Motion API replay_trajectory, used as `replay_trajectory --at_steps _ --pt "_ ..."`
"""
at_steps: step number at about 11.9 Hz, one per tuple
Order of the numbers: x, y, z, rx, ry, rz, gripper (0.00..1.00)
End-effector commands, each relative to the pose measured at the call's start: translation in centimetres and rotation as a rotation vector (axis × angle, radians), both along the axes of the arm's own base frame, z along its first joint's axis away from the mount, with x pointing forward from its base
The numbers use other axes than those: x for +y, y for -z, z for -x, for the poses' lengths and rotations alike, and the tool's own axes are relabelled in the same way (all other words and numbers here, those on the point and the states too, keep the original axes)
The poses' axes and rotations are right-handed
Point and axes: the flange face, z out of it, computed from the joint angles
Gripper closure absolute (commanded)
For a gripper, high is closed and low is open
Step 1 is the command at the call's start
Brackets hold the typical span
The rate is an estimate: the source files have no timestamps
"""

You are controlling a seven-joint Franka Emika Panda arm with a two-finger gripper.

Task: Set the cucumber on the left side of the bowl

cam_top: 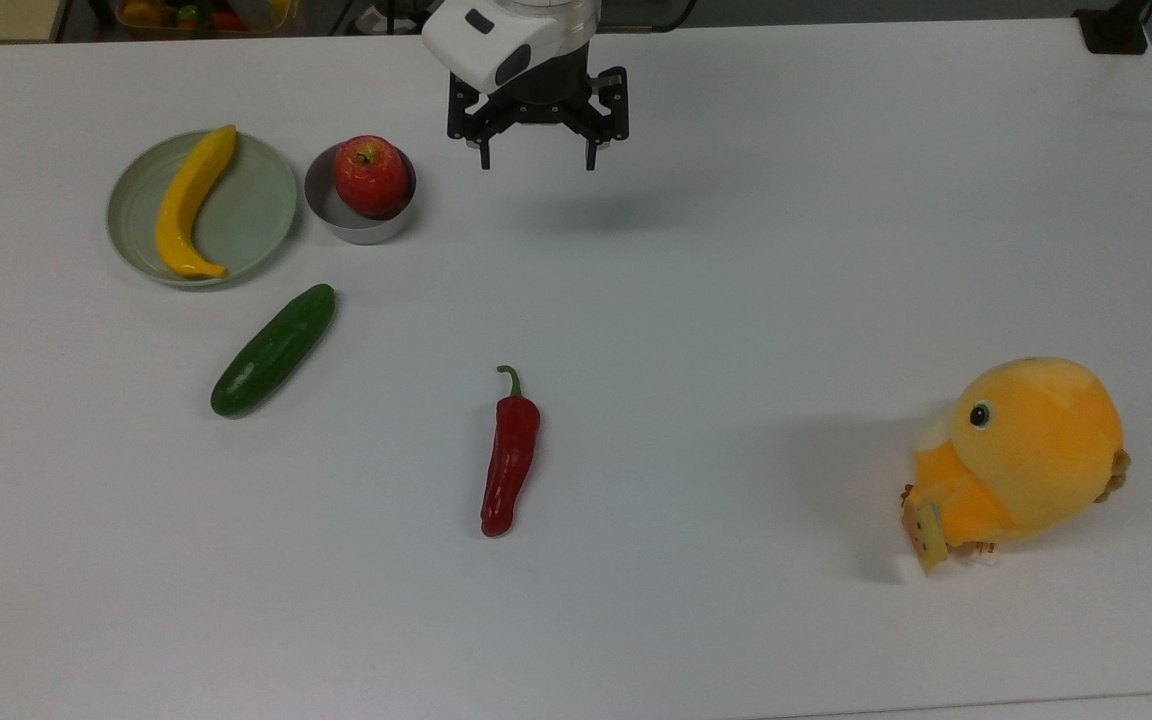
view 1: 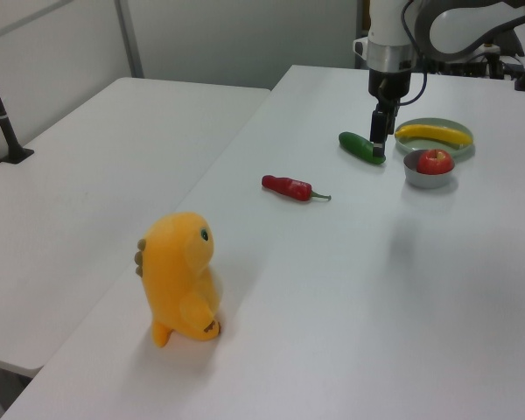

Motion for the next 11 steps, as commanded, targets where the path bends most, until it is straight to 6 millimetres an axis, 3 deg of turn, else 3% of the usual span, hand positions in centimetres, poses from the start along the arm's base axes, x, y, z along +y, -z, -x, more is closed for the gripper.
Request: replay_trajectory --at_steps 1,11 --pt "-0.29 -1.03 0.46 -0.003 0.031 -0.02 0.0" --pt "-0.4 -1.53 -0.24 -0.019 0.038 -0.027 0.0"
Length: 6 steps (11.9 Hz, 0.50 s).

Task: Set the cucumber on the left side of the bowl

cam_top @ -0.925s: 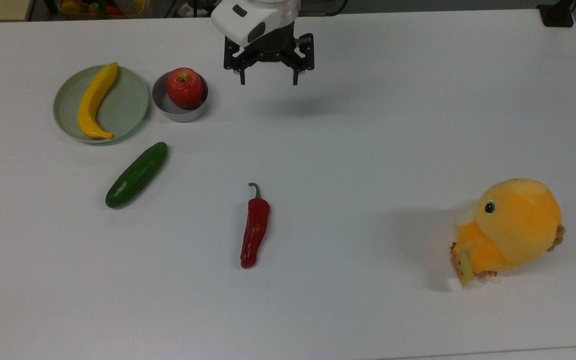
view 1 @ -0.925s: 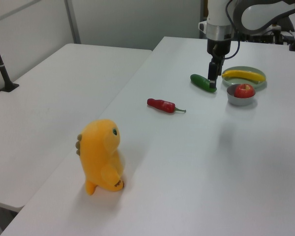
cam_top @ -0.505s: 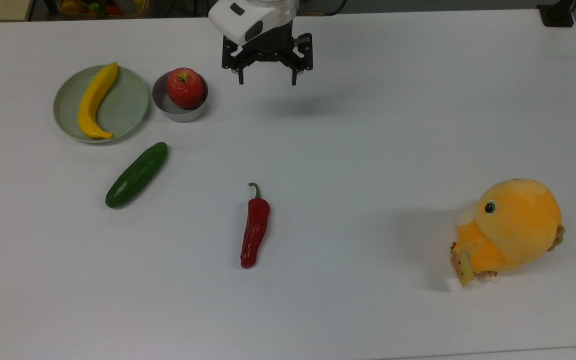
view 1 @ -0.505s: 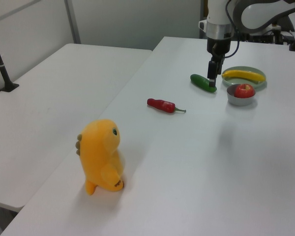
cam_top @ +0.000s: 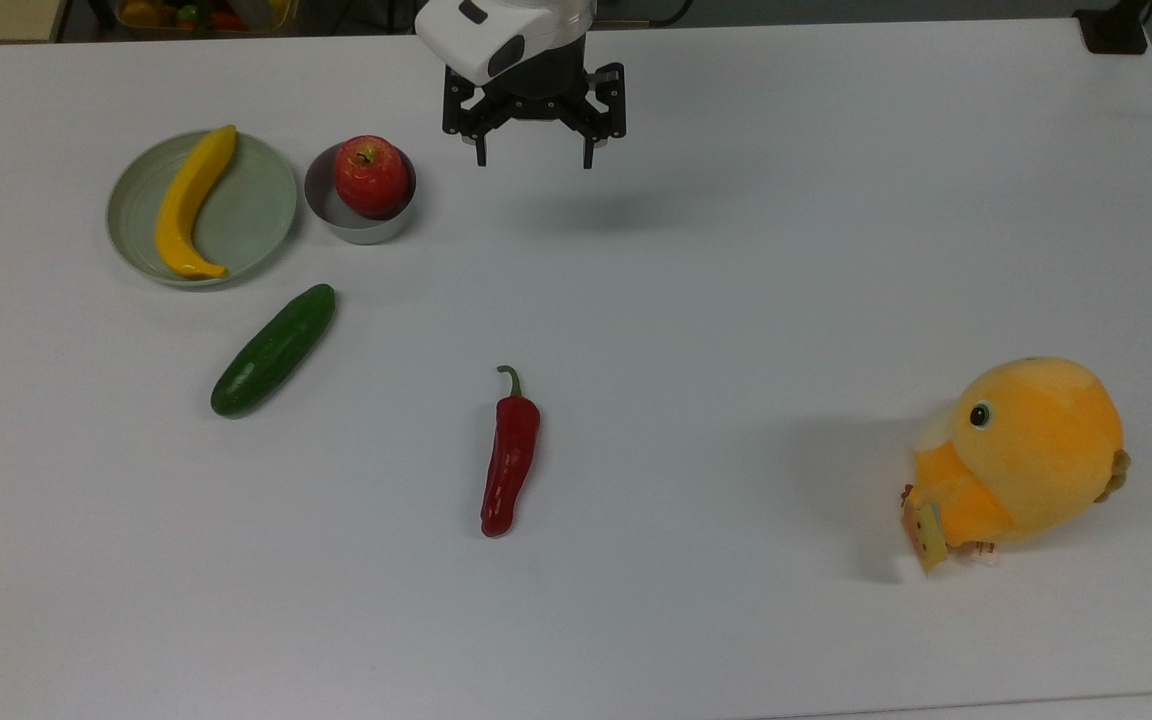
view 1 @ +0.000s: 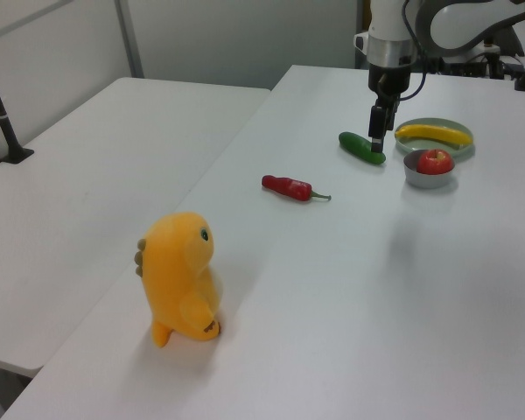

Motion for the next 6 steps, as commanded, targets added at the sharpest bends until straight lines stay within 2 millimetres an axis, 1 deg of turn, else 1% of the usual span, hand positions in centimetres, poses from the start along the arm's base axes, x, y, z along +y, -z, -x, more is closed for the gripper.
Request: replay_trajectory --at_steps 1,3,4,6 --pt "-0.3 -1.0 -0.2 -0.007 0.024 -0.026 0.0" --pt "-1.6 -1.1 -0.7 -0.006 0.071 -0.043 0.0" --pt "-2.8 -0.8 -1.1 -0.001 0.101 -0.043 0.0" --pt "-7.1 0.0 -1.8 0.004 0.225 -0.041 0.0"
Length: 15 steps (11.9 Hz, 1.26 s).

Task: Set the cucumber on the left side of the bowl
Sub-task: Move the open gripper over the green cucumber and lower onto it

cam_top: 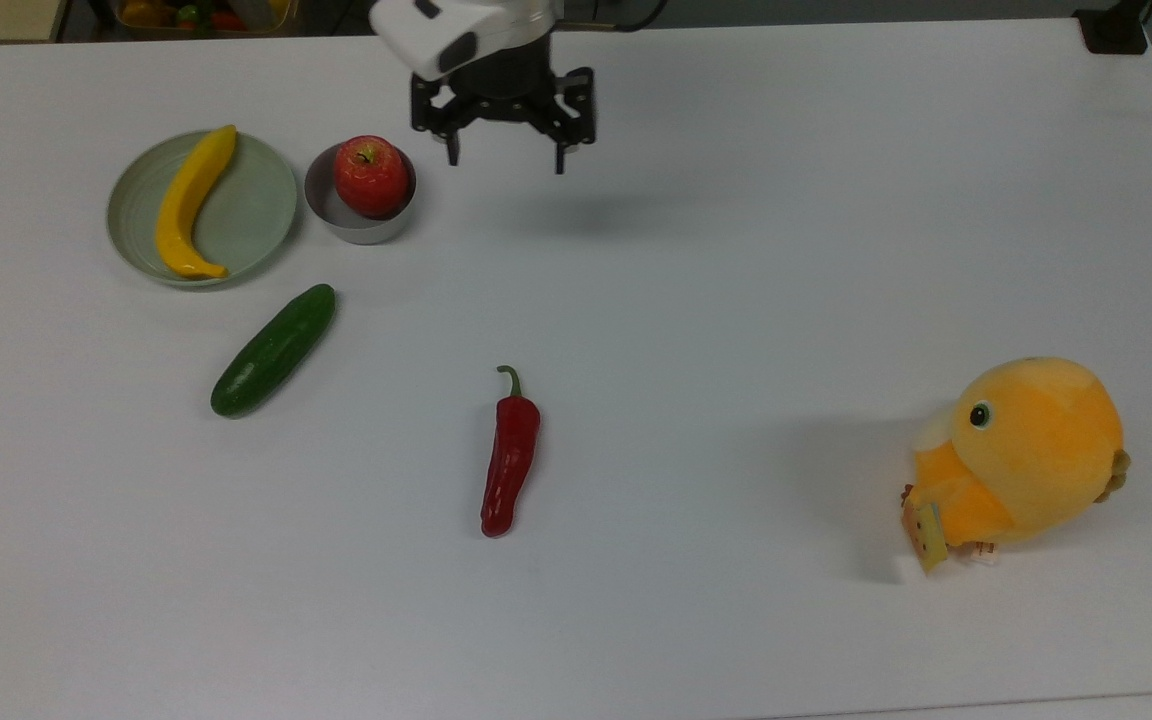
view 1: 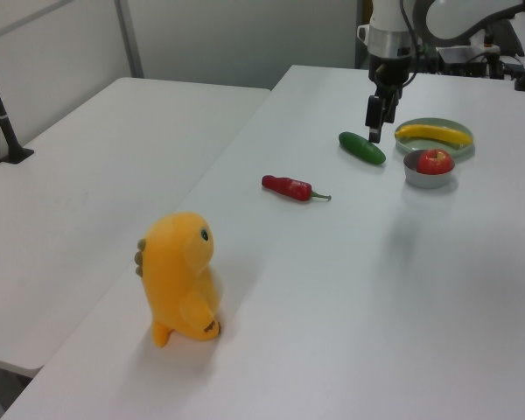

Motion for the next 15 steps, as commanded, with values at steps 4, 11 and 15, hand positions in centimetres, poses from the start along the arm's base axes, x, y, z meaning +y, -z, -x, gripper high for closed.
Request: replay_trajectory --at_steps 4,11,15 --pt "-14.5 3.2 -3.3 -0.08 0.291 0.005 0.0" --pt "-23.4 8.8 -8.4 -0.155 0.412 0.064 0.0" --pt "-23.2 13.8 -10.5 -0.148 0.448 0.079 0.0"
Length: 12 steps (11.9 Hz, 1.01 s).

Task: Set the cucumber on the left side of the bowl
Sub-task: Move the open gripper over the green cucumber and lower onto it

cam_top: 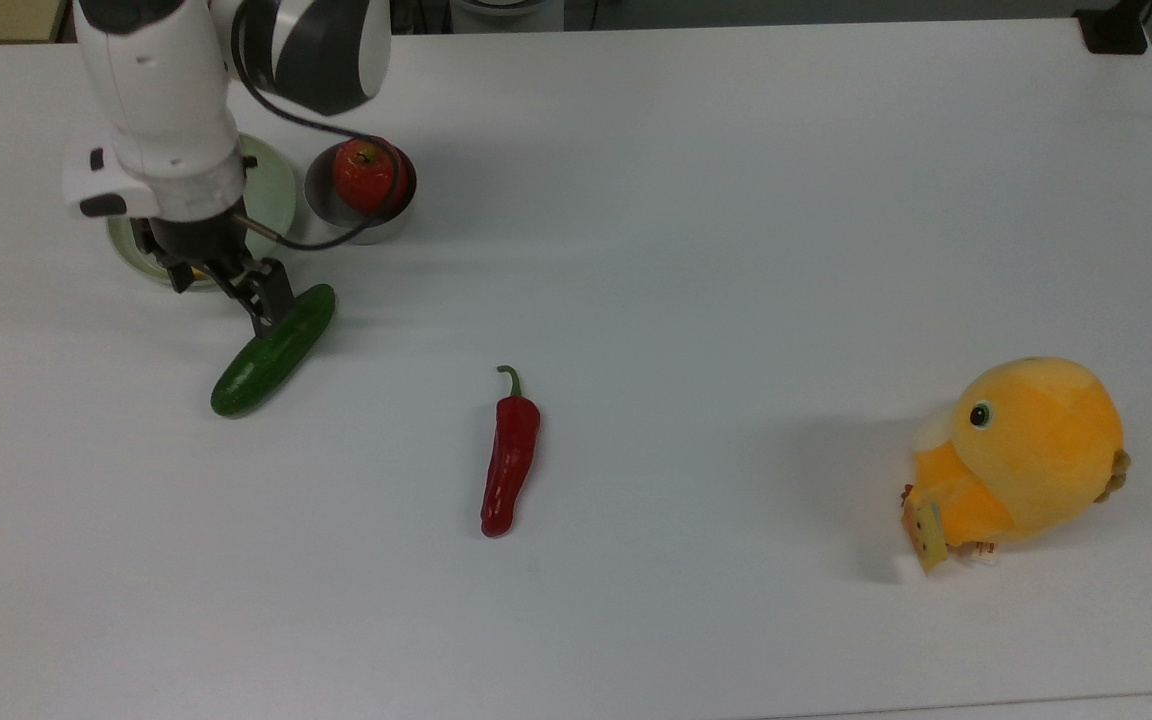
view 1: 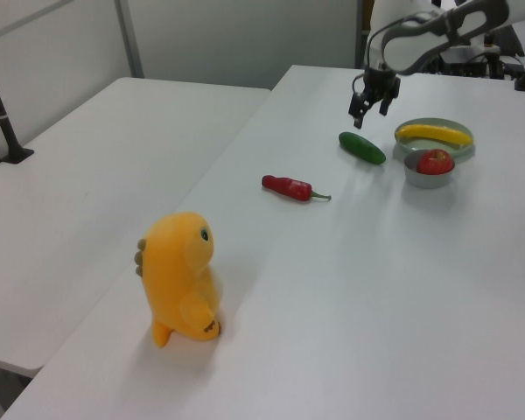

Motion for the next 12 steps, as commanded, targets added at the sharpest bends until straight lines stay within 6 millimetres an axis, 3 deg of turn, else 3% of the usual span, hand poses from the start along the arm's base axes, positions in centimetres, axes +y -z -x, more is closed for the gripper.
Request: replay_trajectory --at_steps 1,8,10,12 --pt "0.6 2.5 -1.9 -0.002 0.055 -0.001 0.0" --pt "2.4 4.0 -2.4 0.009 0.031 0.003 0.0" --pt "2.3 4.5 -2.4 0.016 0.027 0.009 0.54" --pt "2.3 4.5 -2.4 0.018 0.018 0.013 0.8"
